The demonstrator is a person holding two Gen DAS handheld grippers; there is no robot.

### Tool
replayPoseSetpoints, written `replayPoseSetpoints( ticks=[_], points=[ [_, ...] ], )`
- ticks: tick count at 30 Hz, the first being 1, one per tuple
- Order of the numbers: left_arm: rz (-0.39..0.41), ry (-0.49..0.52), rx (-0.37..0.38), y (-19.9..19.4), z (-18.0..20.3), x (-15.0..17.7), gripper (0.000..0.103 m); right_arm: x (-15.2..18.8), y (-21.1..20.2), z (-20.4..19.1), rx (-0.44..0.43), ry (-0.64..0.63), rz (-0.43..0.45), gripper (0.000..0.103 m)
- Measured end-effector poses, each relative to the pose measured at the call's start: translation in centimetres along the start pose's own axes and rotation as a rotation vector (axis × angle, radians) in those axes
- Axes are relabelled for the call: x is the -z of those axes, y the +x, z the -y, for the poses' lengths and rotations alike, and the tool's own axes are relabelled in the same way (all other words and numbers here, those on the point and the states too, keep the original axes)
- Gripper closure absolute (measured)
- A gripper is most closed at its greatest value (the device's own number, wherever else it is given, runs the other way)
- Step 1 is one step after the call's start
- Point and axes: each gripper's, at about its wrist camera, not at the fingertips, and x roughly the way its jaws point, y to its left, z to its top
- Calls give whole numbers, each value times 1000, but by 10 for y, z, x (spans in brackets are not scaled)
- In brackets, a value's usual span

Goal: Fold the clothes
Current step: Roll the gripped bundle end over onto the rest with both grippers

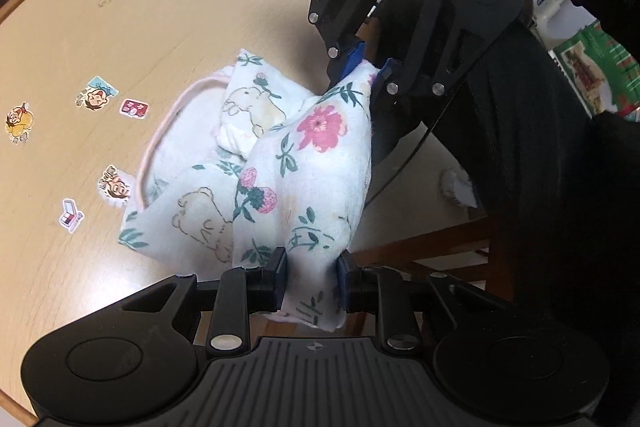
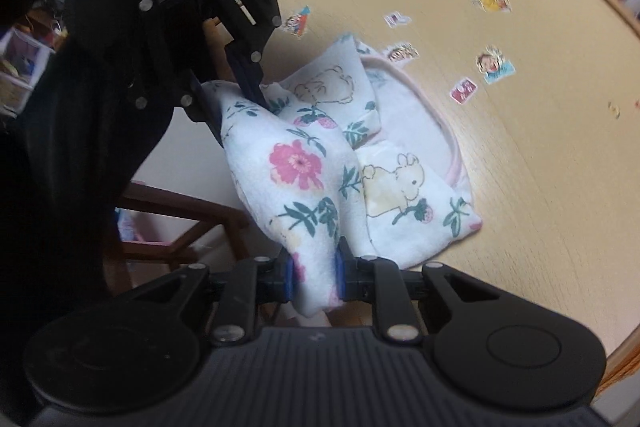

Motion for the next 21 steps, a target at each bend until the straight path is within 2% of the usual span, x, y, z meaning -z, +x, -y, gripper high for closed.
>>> replayPoseSetpoints(
  ticks=[4,5,11,18,21],
  points=[
    [5,-29,28,-4,-14,-1,75,-2,-5,10,-23,22,-1,82],
    [9,-33,30,-5,-18,-2,72,-2,-8,12,-22,28,4,82],
    [49,-74,35,-12,-41,-1,71,-3,-16,35,-62,105,25,82],
    [112,-109,-33,-17,-63,4,70,-5,-31,41,-26,131,98,81],
    [150,-109,-97,-20,-64,8,70,-4,-35,40,18,138,132,80]
  ],
)
